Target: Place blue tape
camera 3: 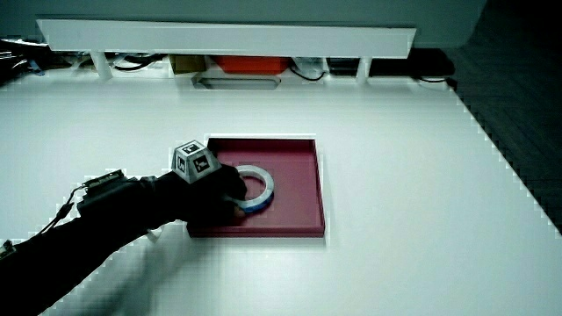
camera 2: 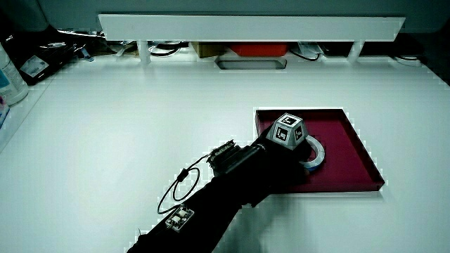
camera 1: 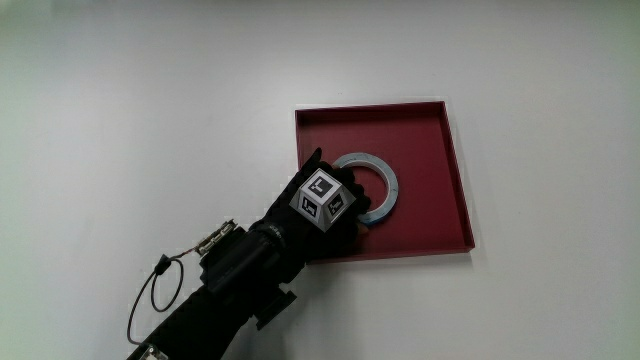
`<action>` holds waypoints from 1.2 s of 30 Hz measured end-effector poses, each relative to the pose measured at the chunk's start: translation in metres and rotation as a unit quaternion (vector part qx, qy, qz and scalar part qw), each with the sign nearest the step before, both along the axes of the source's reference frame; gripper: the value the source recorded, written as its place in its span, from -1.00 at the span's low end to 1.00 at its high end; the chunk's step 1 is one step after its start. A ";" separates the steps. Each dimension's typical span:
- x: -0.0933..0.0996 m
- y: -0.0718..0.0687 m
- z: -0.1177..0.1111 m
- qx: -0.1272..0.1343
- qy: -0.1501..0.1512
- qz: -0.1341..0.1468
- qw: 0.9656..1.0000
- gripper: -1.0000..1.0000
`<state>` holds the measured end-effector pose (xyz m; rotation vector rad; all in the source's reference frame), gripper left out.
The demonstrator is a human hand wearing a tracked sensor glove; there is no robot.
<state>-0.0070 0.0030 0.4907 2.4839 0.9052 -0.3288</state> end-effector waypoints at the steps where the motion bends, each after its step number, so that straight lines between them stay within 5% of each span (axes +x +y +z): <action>1: 0.000 0.000 0.004 -0.003 0.004 -0.002 1.000 0.00; 20: 0.001 -0.001 0.005 -0.011 0.002 -0.008 1.000 0.00; 30: -0.001 -0.001 0.005 -0.022 0.005 -0.009 1.000 -0.38; 36: -0.012 -0.005 -0.012 -0.003 0.022 -0.019 1.000 -0.62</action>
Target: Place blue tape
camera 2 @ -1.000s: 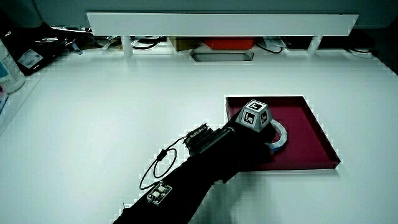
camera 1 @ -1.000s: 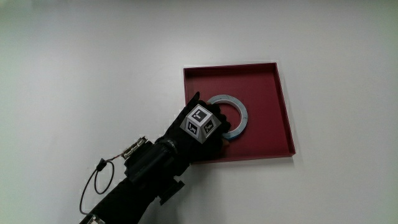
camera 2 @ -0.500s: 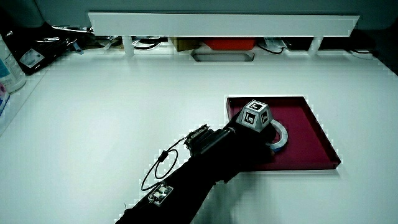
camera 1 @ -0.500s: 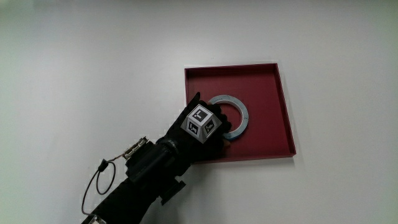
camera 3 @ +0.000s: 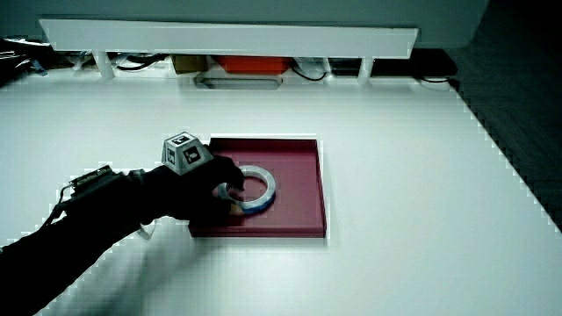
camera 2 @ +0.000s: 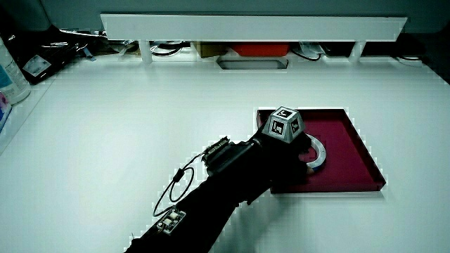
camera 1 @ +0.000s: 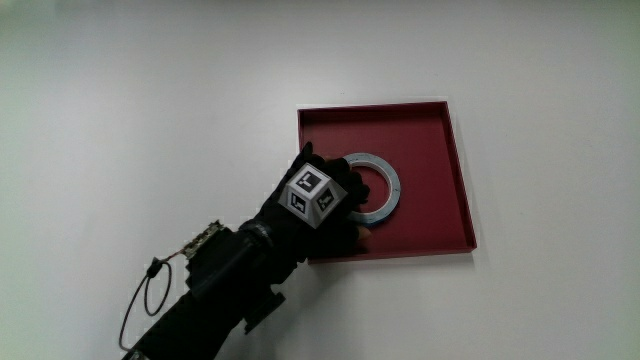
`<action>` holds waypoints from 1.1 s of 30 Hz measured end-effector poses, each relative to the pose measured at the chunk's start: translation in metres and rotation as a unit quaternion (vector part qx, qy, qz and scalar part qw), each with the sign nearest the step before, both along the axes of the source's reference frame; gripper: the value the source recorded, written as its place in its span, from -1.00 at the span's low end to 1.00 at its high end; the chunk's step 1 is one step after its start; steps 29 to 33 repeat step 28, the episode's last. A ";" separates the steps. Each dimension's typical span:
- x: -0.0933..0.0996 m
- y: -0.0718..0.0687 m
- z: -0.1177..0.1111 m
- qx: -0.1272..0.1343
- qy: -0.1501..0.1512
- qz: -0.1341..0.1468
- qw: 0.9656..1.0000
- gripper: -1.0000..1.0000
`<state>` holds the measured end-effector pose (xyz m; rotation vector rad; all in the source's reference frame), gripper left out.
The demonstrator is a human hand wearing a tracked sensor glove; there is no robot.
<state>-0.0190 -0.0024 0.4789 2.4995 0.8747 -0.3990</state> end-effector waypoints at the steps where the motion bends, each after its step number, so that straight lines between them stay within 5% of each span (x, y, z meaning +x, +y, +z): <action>1: -0.004 -0.002 0.001 0.004 0.018 0.007 1.000 -0.65; 11: -0.041 -0.005 -0.060 -0.022 0.067 -0.023 0.997 -1.00; 13: -0.050 -0.001 -0.040 -0.045 0.114 -0.037 0.992 -1.00; 14: -0.053 0.000 -0.048 -0.036 0.117 -0.028 0.992 -1.00; 15: -0.055 0.001 -0.073 -0.030 0.078 -0.025 0.996 -1.00; 16: -0.060 0.002 -0.073 -0.030 0.088 -0.025 0.995 -1.00; 17: -0.060 0.002 -0.094 0.001 0.064 -0.007 0.998 -1.00; 20: -0.073 0.006 -0.096 0.005 0.092 -0.022 0.995 -1.00; 22: -0.077 0.006 -0.114 0.020 0.071 -0.010 0.997 -1.00; 23: -0.083 0.007 -0.104 -0.009 0.071 -0.015 0.997 -1.00; 24: -0.086 0.008 -0.115 0.024 0.087 -0.012 0.996 -1.00; 26: -0.092 0.007 -0.130 0.061 0.029 0.007 0.998 -1.00; 33: -0.099 0.005 -0.137 0.070 0.016 0.011 0.997 -1.00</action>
